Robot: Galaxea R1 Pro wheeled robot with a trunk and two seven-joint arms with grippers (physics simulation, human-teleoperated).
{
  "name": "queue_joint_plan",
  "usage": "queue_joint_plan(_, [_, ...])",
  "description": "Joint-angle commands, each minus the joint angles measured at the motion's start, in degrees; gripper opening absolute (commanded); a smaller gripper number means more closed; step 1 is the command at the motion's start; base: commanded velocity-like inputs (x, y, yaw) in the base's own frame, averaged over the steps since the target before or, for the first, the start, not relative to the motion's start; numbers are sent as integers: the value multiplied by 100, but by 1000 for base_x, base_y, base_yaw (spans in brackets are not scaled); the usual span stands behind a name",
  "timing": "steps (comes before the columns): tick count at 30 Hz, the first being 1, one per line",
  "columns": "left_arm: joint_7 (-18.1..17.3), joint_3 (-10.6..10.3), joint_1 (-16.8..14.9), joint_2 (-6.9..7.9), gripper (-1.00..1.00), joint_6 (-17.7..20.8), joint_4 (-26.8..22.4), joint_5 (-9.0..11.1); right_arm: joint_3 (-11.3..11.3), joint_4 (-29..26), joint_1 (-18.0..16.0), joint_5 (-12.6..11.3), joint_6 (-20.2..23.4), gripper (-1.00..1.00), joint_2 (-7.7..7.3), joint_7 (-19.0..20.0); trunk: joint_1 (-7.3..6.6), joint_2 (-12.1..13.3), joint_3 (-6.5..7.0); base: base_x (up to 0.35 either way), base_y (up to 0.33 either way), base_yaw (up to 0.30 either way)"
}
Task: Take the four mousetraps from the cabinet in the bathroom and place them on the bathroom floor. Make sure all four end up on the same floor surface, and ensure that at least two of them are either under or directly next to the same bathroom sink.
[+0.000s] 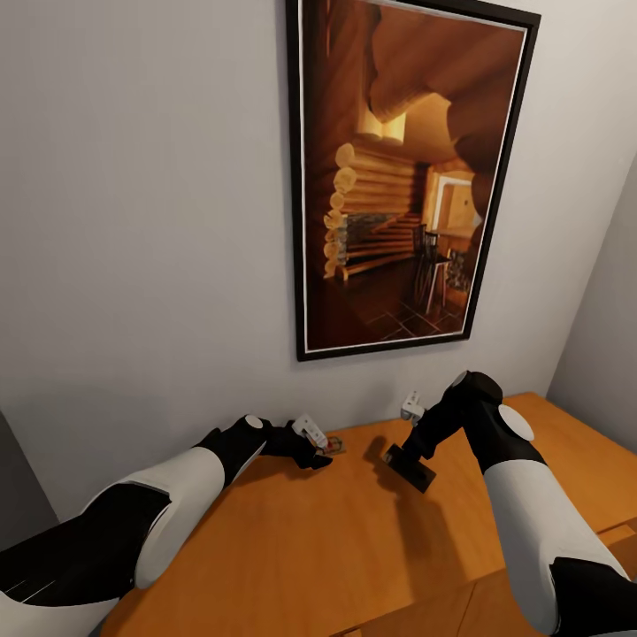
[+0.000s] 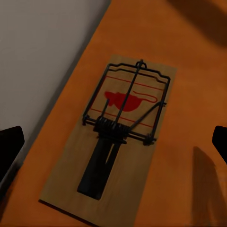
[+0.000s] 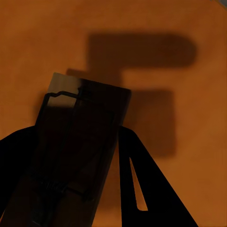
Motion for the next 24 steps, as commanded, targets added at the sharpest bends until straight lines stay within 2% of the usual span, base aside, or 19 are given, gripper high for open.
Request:
queue_joint_plan(1, [-12,-34,-4,0,100,10,-5,20,-8,-6,-4,28,62,-100,3,41,23,-47,-26,0,0,0])
queue_joint_plan(4, [-12,-34,-4,0,100,10,-5,20,-8,-6,-4,28,62,-100,5,46,89,-167,-80,0,0,0])
queue_joint_plan(24, [-12,-34,-4,0,100,10,-5,20,-8,-6,-4,28,62,-100,6,48,89,-167,-80,0,0,0])
